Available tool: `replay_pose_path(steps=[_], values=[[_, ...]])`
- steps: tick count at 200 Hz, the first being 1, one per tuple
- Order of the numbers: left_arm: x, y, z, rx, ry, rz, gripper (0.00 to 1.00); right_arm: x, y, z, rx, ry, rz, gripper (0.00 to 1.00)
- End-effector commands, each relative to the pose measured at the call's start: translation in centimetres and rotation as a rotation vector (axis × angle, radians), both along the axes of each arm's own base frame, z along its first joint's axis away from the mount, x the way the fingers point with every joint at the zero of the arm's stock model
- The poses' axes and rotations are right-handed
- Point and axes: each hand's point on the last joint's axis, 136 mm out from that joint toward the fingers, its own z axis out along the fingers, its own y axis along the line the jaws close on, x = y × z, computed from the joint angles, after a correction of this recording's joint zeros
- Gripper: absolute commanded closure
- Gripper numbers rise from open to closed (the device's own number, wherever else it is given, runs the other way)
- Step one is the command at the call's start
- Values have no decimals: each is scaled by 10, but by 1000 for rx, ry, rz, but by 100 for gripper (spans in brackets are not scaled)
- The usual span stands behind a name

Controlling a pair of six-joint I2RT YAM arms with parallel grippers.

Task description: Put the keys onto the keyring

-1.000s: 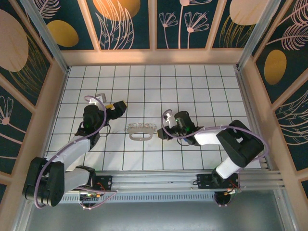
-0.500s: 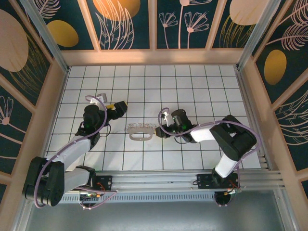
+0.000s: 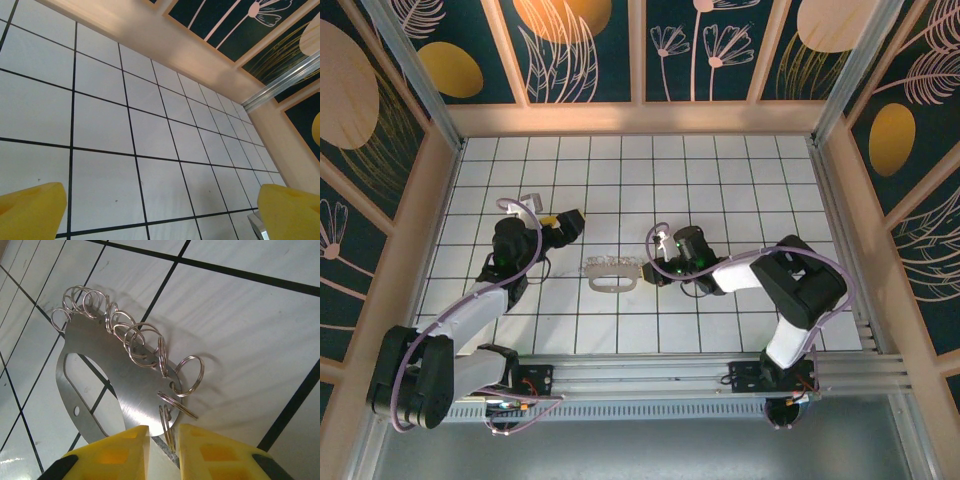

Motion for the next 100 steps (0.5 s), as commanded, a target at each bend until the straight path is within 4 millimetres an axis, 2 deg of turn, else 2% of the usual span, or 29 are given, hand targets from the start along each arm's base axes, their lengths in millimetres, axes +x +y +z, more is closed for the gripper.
replay_pose_path(steps=[1, 34, 100], values=[[3, -6, 15, -20, -49, -23, 2, 4, 10, 7, 27, -28, 23, 79], [3, -7, 13, -21, -47, -27, 2, 5, 10, 7, 25, -27, 24, 84], [4, -8, 11, -22, -46, -30, 2, 6, 12, 11, 20, -34, 35, 100]])
